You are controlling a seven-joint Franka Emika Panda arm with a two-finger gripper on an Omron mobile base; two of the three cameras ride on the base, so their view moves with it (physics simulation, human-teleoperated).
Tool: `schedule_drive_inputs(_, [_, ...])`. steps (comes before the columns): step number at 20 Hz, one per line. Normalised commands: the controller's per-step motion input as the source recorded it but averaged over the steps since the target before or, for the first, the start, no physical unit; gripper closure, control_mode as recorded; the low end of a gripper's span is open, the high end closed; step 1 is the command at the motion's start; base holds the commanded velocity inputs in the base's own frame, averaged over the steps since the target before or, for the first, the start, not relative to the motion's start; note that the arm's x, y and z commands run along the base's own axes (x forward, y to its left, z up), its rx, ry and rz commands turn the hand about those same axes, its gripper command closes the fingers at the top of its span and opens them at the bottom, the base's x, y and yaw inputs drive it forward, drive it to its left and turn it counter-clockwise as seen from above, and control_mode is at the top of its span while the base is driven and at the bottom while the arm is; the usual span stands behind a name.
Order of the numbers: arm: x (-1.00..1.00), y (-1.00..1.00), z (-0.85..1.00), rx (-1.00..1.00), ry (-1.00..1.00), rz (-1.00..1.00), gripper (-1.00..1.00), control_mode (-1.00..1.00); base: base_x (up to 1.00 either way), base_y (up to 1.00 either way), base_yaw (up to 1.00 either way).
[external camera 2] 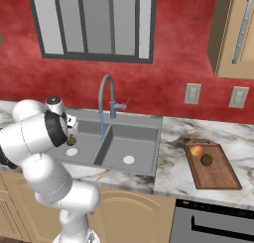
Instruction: Pick the kiwi, mango, kiwi from the sink and place them on the cutting board to airdry. Then turn off the sink faucet.
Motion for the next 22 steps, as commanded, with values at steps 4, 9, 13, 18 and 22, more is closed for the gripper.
schedule_drive_inputs(4, [0.14,0.08,-0.17,0.00,0.00,0.00,-1.00,-1.00,0.00,0.00,0.00])
schedule_drive_inputs(9, [0.13,0.07,-0.13,0.00,0.00,0.00,-1.00,-1.00,0.00,0.00,0.00])
schedule_drive_inputs(13, [0.16,0.05,-0.12,0.00,0.00,0.00,-1.00,-1.00,0.00,0.00,0.00])
schedule_drive_inputs(18, [0.15,0.05,-0.13,0.00,0.00,-0.01,-1.00,-1.00,0.00,0.00,0.00])
schedule_drive_inputs(22, [0.15,0.08,-0.16,0.00,0.00,-0.01,-1.00,-1.00,0.00,0.00,0.00])
